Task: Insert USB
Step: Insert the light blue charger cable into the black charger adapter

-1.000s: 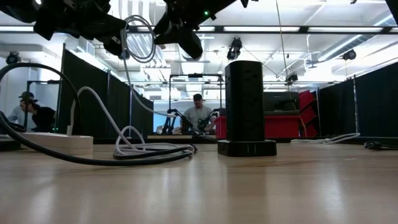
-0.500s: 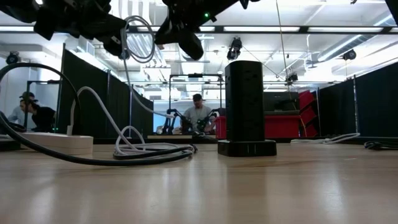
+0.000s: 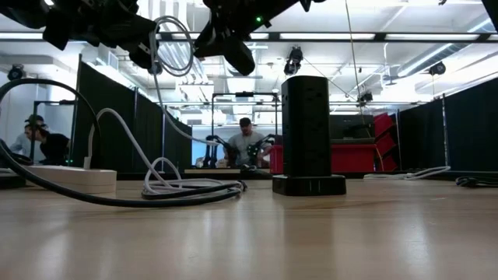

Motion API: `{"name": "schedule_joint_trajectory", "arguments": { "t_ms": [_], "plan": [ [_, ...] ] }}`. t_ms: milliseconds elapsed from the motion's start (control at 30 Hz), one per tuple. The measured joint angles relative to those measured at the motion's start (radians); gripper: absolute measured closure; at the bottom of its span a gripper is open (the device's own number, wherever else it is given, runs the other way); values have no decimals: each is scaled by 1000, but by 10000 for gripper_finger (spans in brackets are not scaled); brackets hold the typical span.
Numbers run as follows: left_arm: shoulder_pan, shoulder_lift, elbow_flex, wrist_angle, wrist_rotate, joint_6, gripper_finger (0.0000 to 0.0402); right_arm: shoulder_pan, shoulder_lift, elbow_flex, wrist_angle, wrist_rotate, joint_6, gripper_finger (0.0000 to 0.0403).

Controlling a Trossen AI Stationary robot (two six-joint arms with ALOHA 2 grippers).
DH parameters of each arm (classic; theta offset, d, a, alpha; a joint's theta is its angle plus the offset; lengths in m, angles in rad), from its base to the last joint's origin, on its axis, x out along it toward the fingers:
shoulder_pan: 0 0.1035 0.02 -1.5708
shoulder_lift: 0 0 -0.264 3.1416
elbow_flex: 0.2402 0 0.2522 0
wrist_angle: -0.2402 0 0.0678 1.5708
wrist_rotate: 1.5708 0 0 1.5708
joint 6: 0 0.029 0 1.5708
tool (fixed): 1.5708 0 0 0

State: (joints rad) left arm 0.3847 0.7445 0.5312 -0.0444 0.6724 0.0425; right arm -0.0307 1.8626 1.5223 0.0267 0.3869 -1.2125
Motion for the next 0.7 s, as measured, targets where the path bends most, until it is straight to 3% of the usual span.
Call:
{"name": "schedule_joint_trajectory", "arguments": {
  "t_ms": [233, 500, 700],
  "plan": [
    [0, 0, 0, 1, 1, 0, 401, 0, 0, 0, -21, -1, 15, 390],
    [0, 0, 0, -6, 1, -10, 395, 2, 0, 0, -22, 6, 61, 391],
    [0, 0, 0, -9, -4, -41, 321, 15, -2, 0, -22, 45, 63, 391]
  ]
}}
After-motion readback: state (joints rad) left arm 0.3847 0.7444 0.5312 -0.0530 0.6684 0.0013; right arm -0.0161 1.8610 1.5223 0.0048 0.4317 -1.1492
